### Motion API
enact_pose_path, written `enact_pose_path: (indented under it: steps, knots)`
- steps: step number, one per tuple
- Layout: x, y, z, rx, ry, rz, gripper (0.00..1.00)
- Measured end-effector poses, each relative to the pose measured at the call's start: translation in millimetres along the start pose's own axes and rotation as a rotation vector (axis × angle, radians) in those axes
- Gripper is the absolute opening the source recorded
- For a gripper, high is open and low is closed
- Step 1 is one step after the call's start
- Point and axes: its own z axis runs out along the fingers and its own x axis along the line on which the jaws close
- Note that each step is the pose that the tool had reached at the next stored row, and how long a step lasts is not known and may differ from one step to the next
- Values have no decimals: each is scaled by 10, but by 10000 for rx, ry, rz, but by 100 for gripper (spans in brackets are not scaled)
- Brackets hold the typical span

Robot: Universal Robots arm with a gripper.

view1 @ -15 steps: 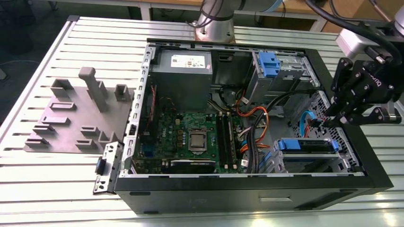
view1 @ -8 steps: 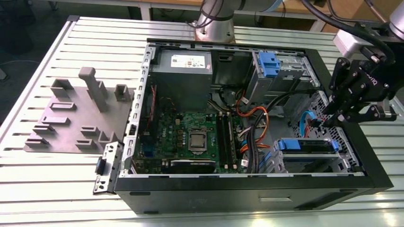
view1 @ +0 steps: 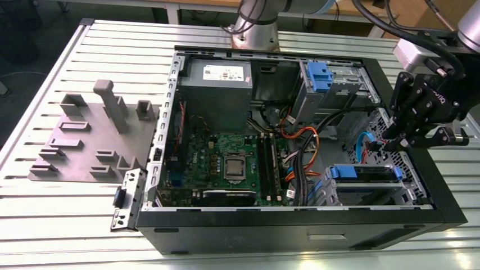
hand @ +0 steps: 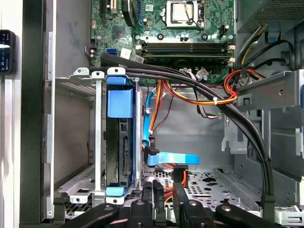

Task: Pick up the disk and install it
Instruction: 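Insert the first disk wire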

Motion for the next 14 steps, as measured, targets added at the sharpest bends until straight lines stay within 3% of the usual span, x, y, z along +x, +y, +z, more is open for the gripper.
enact_pose_path:
  steps: [4,6,8,11,14]
  knots:
    - [0,0,9,4,151,4,31]
    - [0,0,14,5,197,5,31]
    - [0,0,15,6,224,6,30]
    - [0,0,15,6,229,6,17]
    - [-1,0,16,6,242,6,16]
